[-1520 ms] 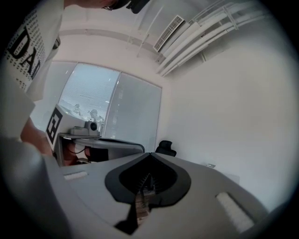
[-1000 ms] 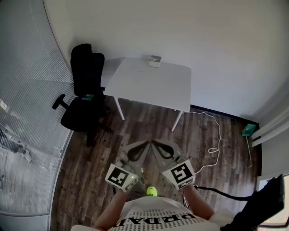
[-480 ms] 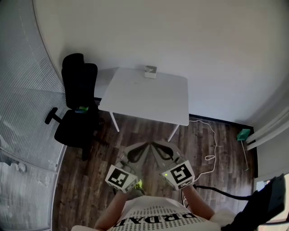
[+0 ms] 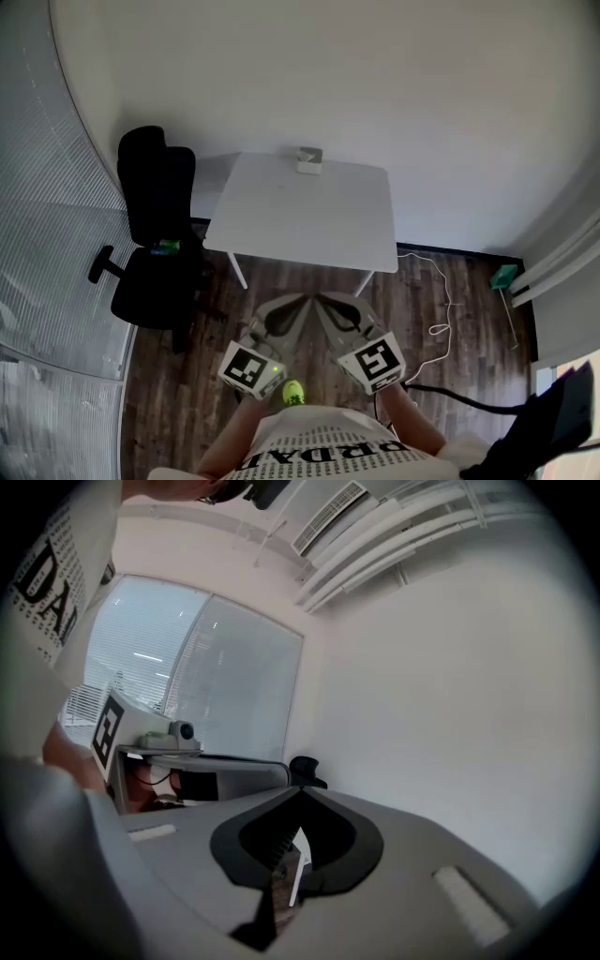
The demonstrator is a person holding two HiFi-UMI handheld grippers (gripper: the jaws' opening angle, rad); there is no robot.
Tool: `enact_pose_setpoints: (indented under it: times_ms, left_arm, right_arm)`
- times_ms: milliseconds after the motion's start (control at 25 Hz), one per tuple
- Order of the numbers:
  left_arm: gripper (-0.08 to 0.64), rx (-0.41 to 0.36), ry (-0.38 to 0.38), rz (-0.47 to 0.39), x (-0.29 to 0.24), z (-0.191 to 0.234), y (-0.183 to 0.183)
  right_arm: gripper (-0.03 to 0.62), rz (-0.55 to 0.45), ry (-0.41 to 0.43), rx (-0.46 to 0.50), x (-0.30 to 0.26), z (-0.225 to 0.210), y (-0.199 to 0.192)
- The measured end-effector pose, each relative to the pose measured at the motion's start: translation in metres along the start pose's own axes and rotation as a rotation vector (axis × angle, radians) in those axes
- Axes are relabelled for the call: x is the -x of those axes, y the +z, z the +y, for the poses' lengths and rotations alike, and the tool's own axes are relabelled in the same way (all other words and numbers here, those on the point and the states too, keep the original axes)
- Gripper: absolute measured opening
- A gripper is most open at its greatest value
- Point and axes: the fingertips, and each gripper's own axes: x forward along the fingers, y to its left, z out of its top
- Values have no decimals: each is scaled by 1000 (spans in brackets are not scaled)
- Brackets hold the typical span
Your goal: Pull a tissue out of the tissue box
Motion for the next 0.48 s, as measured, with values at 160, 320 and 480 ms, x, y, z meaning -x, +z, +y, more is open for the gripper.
enact_pose_setpoints:
  times_ms: [160, 320, 480]
  left_arm:
    - [-8, -4, -18, -3, 0, 17, -1]
    - [-8, 10, -23, -16, 0, 24, -3]
    - [-8, 25, -26, 10, -9, 36, -14]
  right_arm:
    - [8, 10, -13, 7, -16, 0, -1]
    - [8, 29, -23, 9, -23, 1, -6]
    - [11, 40, -37, -10, -34, -12, -12]
